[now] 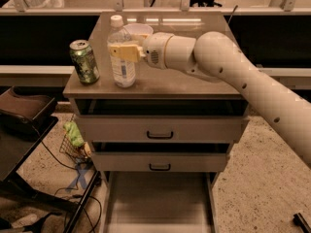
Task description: Move blue plastic bottle near green can
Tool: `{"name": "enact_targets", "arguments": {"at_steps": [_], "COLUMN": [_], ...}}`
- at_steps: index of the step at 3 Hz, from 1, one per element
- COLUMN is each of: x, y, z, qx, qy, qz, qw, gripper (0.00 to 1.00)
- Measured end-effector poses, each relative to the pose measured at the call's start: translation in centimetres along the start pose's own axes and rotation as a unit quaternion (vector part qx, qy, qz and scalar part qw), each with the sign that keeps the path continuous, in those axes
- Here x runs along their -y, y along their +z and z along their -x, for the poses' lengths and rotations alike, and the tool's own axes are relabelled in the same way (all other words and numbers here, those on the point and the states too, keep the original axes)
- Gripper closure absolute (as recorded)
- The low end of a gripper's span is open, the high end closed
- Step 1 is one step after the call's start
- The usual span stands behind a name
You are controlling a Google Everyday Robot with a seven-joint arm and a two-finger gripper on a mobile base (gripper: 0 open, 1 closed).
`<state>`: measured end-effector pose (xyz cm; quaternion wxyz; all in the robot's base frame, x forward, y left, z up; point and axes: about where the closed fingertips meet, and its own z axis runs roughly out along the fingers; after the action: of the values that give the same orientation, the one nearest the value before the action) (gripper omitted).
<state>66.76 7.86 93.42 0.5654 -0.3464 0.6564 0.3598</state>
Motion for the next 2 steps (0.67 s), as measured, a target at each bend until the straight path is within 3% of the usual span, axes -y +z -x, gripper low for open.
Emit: {"name": "enact_targets", "arguments": {"at_steps": [2], "x": [-0.36], "y": [0.34], "z": [0.02], "qx": [0.0], "qy": [-0.001], "qz": [0.004], "qw": [1.0], "gripper": [0.17]}}
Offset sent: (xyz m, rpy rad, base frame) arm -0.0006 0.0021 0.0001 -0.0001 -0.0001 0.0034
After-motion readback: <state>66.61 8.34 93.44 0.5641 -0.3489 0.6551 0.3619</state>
